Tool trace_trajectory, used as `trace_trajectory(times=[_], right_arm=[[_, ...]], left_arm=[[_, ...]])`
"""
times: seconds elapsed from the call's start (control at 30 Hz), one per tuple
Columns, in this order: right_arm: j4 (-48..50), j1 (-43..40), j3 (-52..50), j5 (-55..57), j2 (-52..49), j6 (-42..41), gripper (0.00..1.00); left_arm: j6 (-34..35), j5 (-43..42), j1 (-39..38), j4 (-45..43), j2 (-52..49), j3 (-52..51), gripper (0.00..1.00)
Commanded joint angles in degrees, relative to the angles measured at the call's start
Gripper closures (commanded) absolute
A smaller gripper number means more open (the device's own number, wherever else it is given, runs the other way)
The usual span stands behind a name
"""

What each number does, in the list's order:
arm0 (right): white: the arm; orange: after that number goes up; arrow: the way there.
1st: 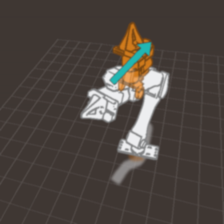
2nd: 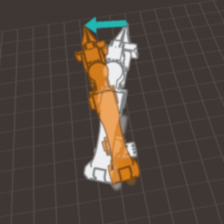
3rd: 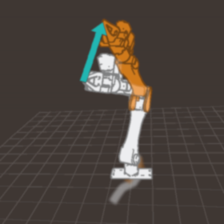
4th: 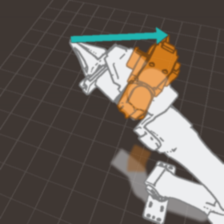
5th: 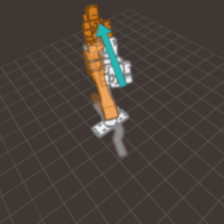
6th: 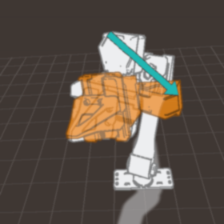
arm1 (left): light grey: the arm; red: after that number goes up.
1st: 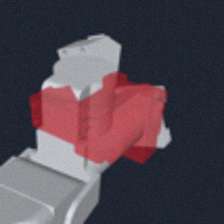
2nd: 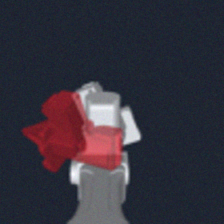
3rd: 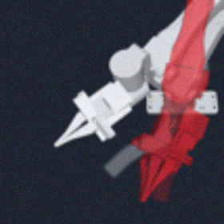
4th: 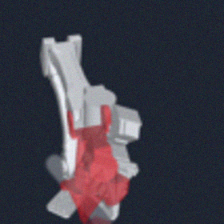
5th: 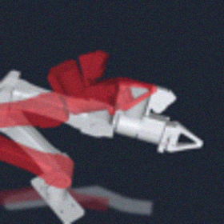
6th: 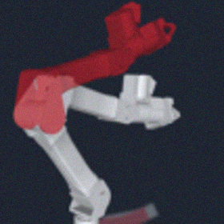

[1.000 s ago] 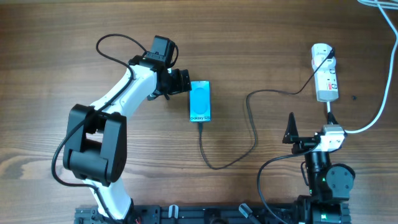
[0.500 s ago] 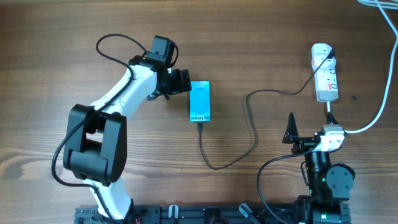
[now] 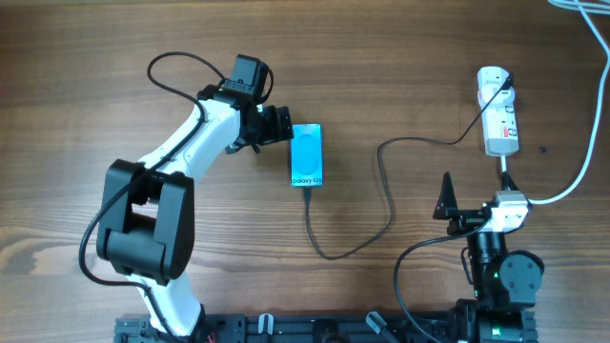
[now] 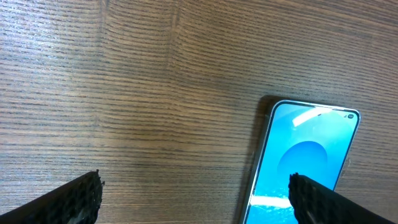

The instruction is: Plug charger to phone and switch on socket

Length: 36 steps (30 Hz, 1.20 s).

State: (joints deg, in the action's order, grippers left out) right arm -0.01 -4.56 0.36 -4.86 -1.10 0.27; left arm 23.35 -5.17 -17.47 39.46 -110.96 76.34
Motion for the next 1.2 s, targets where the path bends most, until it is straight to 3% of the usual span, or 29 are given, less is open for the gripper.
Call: trace_trajectory(times=[0.0,0.27,0.37,0.47,0.6,0.9,1.17], right_arm=[[0.09,0.26,-0.07,0.76,0.9,-0.63,0.0],[0.09,0.26,-0.07,0.76,0.9,-0.66,0.0],[0.09,0.26,-0.07,0.76,0.9,-0.63,0.0],[0.09,0.26,-0.07,0.76,0.9,-0.63,0.0],[0.09,0.26,-0.07,0.76,0.9,-0.66,0.01],[0.09,0.26,-0.07,0.76,0.9,-0.68,0.0],[0.09,0.26,-0.07,0.76,0.9,-0.66,0.0]], left_arm=[[-0.68,1.03,-0.79,-0.11,2.97,-0.26,0.0],[-0.74,5.42,-0.79,-3.04,12.96,-0.28,0.0],[-5.79,6.36,-0.66,-4.24,16.68,-2.29,0.0],[-9.7,6.36,-0.61,-9.86,22.34,-9.35,0.0],[-9.66,5.35,0.92,-18.71,31.56,-21.92,0.0],[-9.49,-3.15,15.02,-20.17,47.23,-41.86,0.0],[-9.42,-5.97,15.78,-43.54,56.22,-59.49,0.0]])
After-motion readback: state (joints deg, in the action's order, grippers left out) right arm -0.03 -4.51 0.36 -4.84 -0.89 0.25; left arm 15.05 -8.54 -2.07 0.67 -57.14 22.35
